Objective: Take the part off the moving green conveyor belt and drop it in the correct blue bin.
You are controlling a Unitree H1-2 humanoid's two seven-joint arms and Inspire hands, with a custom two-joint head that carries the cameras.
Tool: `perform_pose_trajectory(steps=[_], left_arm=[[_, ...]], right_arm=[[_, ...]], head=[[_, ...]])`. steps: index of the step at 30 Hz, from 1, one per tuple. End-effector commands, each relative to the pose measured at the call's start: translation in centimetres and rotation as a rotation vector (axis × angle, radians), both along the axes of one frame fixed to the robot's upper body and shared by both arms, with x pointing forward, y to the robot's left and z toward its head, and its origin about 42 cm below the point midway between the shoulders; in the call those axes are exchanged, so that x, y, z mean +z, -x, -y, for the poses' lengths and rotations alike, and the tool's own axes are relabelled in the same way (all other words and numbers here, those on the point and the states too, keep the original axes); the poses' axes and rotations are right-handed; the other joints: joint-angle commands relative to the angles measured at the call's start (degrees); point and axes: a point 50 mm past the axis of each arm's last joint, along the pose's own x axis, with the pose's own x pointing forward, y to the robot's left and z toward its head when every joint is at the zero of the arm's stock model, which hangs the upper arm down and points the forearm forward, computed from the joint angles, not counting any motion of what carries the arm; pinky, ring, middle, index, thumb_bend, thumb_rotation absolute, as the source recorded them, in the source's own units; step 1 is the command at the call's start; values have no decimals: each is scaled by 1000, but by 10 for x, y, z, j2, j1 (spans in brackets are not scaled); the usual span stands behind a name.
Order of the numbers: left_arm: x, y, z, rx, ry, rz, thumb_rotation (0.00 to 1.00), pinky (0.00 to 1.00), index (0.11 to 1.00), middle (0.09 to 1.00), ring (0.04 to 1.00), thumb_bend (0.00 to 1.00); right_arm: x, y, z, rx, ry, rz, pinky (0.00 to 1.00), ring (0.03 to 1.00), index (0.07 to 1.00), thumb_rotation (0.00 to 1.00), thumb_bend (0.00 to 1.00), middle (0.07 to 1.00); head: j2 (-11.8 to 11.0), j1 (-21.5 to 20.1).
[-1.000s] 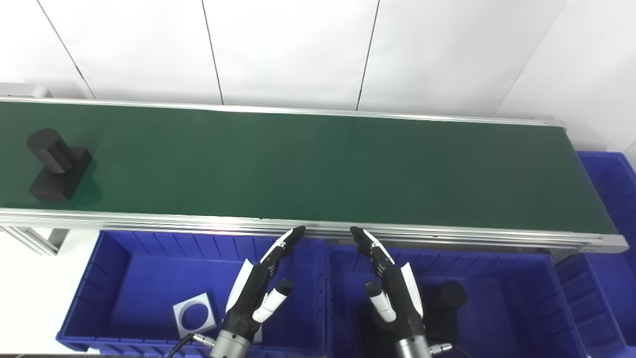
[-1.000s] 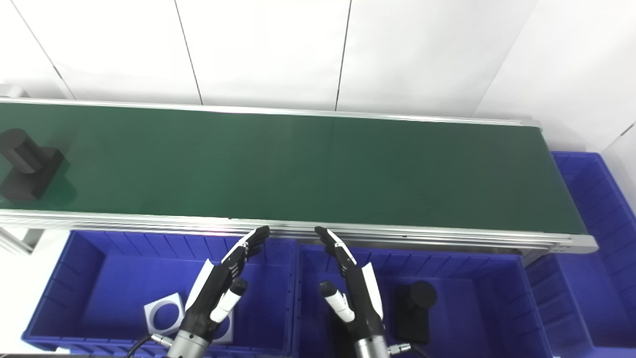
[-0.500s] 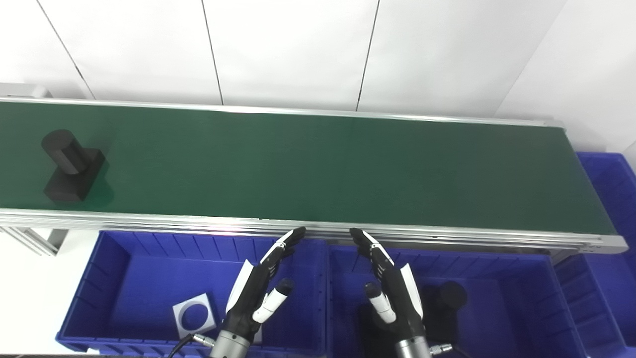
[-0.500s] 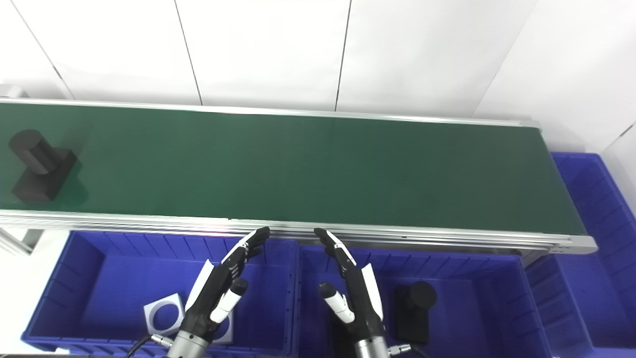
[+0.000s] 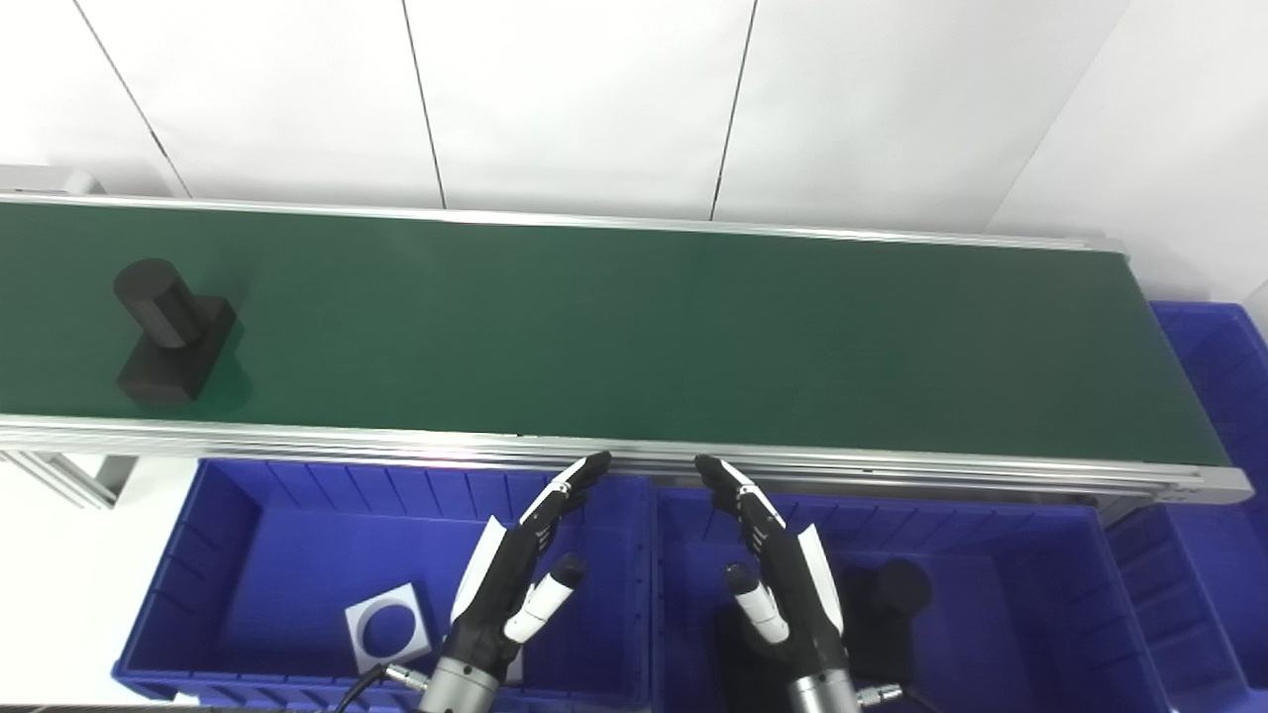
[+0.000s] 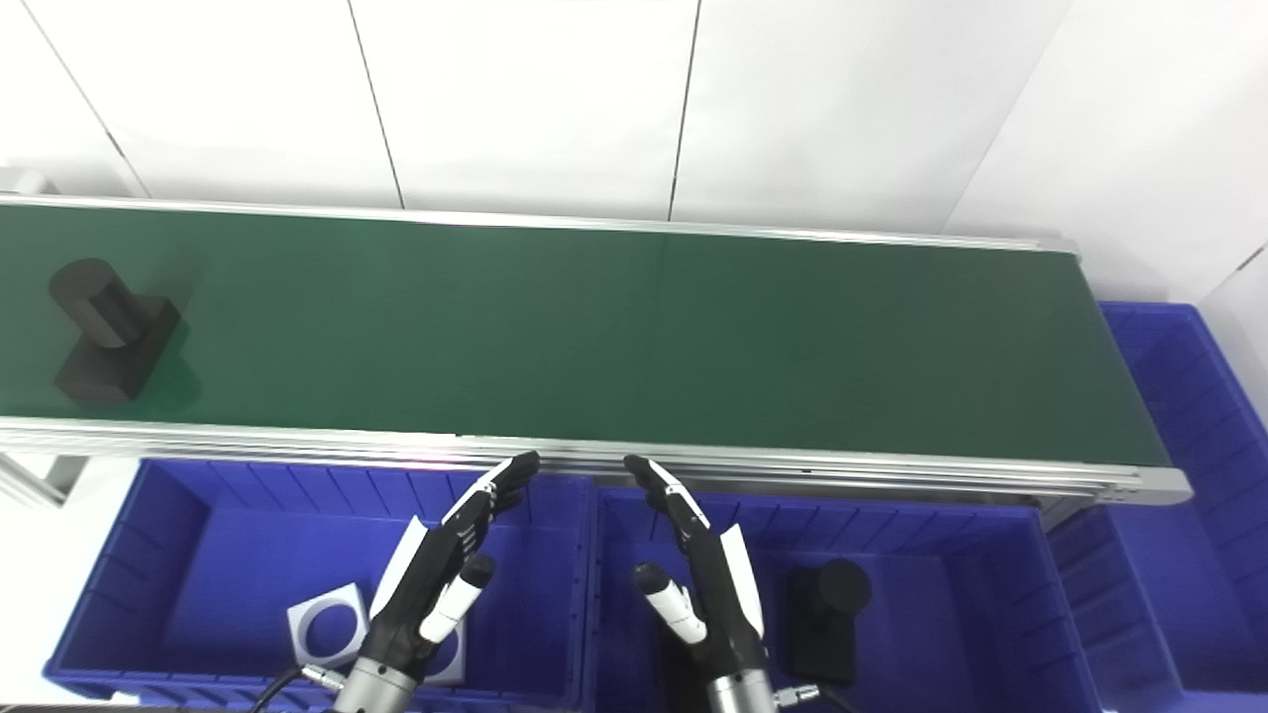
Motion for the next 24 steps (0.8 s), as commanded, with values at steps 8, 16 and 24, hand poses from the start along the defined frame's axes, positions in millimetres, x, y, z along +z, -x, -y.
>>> perform_pose_trajectory(steps=[8, 16, 24], left_arm=[[9, -6, 2, -7, 12, 62, 1000, 910, 880, 906, 917, 728], [9, -7, 2, -5, 12, 63, 1000, 904, 877, 902, 912, 689], [9, -6, 2, -8, 15, 58, 1000, 914, 879, 904, 917, 712]], right_arm=[[9, -4, -3, 6, -33, 63, 876, 897, 856, 1000, 902, 883], [9, -3, -3, 9, -31, 63, 879, 898, 859, 1000, 908, 885], [8, -4, -3, 10, -29, 62, 870, 892, 856, 998, 907, 880]], head=[[0, 1], [0, 1], [-3, -1]])
